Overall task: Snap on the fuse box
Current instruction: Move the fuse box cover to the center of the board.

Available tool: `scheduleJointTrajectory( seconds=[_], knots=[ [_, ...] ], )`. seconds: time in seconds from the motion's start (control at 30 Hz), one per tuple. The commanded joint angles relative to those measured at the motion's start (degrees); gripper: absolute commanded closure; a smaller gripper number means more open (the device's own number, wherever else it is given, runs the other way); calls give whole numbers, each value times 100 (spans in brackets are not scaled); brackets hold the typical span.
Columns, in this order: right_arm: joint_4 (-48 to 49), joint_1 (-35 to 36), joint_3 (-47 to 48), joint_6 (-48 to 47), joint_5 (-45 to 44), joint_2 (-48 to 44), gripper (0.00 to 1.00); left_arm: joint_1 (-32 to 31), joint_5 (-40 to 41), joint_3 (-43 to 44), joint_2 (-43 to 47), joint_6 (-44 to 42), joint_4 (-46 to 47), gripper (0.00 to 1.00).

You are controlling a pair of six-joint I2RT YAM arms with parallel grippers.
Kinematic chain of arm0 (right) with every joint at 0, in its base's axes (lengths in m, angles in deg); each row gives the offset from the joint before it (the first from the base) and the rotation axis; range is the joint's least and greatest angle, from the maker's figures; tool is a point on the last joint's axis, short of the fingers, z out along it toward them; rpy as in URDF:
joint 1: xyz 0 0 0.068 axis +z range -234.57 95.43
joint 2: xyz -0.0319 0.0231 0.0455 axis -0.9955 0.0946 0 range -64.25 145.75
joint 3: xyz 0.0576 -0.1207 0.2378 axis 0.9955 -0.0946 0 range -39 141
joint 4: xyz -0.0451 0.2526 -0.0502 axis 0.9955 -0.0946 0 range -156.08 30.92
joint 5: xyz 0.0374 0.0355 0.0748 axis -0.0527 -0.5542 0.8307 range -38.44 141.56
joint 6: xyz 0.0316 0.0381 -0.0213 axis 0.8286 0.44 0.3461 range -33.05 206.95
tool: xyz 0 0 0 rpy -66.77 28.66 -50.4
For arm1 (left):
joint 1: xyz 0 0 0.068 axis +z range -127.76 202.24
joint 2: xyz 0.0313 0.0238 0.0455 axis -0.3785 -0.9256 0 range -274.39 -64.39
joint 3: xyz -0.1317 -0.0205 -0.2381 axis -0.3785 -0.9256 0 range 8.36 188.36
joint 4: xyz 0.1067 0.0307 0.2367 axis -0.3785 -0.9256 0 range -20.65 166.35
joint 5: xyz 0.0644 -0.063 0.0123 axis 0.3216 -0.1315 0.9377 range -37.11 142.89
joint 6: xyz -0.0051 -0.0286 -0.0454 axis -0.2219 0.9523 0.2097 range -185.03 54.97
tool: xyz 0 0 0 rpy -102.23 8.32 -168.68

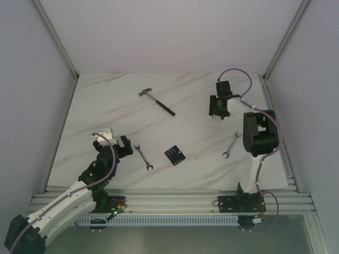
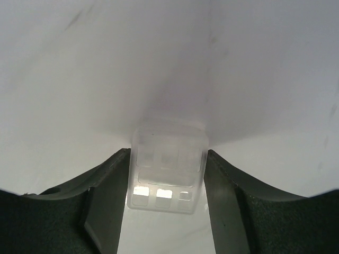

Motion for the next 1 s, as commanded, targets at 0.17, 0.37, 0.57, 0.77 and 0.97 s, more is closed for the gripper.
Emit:
scheduleJointTrajectory(
  seconds=[0.17,0.37,0.57,0.77,0.97],
  knots=[
    [107,744,-1200,-68,436,-1181,57,20,-52,115,-78,52,55,0],
    [344,1334,-1950,-49,402,-1558,57,13,-142,123,-87,76,50,0],
    [645,1834,-2555,-110,412,-1728,55,20,-199,128,-115,107,64,0],
    [692,2112,-2778,-22,318,-1892,44,22,-510,170,-324,104,152,0],
    [327,2362,-2678,60,19,-2307,22,19,-1543,168,-878,726,576,0]
  ],
)
